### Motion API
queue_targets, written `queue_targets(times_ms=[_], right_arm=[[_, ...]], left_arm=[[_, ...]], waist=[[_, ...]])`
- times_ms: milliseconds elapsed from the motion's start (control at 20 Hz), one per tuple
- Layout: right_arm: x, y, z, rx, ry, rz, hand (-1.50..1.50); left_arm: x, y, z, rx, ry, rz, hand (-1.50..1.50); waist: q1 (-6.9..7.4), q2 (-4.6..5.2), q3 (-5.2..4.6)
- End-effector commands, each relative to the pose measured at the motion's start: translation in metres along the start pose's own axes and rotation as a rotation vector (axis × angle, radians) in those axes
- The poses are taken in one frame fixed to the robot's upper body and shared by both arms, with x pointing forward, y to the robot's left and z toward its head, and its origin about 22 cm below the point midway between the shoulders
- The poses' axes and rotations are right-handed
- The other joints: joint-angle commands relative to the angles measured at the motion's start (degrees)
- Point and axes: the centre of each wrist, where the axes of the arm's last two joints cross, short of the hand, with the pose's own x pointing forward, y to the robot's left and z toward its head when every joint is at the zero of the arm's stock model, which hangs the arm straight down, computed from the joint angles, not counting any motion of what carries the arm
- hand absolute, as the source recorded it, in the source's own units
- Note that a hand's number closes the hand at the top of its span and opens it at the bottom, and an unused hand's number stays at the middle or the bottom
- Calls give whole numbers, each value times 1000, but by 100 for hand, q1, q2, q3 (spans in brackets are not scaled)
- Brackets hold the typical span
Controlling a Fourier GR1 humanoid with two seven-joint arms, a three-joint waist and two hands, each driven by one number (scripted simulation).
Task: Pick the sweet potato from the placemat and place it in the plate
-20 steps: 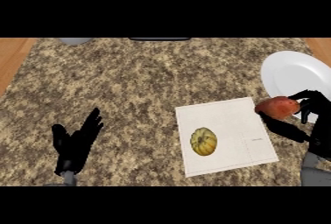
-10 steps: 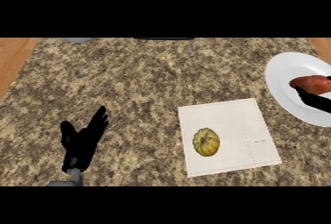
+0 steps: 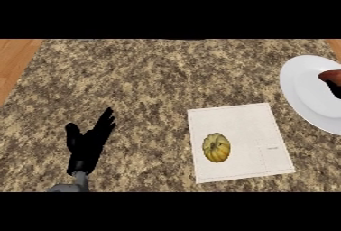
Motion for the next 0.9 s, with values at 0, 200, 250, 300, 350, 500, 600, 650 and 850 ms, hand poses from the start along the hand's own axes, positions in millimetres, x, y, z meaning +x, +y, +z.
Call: queue_targets(times_ms=[0,200,250,300,350,500,600,650,850], right_arm=[[-12,-5,-3,103,150,111,150],[-21,-10,0,265,175,200,-150],[-26,-6,8,307,149,191,-150],[-30,-9,9,316,166,155,-150],[-14,1,-1,319,142,109,-150],[-18,-6,-2,315,108,-31,-150],[-19,-11,-4,281,84,-78,-150],[-20,2,6,236,57,-142,-150],[-17,-10,-6,130,75,-302,-150]], left_arm=[[12,1,-6,-18,-16,-18,0],[6,-2,-3,-41,-8,-17,0],[4,-8,-8,-50,-16,-21,0],[-5,-7,-5,-23,1,-19,0],[3,-11,-8,-26,-14,-26,0],[4,-4,-4,-33,-6,-28,0],[3,1,0,-29,-15,-18,0],[4,-7,-1,-26,-4,-15,0],[1,2,-2,-3,-17,-2,0]], waist=[[140,68,2],[236,93,15],[215,130,22],[165,101,22],[202,100,25],[144,78,37],[198,97,47],[116,67,46],[87,69,38]])
